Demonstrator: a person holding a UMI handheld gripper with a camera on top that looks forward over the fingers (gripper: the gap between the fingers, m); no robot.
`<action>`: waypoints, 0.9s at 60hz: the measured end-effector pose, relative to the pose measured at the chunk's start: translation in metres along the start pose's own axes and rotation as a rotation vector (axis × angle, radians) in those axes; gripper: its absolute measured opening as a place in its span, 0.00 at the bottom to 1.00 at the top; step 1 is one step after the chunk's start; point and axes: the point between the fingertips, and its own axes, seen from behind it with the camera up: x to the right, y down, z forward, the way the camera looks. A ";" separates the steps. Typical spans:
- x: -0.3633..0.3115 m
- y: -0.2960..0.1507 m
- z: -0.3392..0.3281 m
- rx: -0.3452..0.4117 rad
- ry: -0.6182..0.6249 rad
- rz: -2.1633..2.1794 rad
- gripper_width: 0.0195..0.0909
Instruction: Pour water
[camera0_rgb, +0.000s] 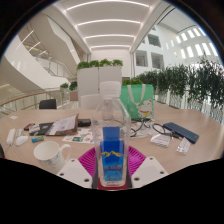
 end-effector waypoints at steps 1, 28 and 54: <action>0.001 0.023 0.009 0.004 -0.010 0.010 0.27; -0.006 0.048 -0.001 -0.123 -0.064 -0.008 0.55; -0.026 0.000 -0.189 -0.222 0.104 -0.044 0.86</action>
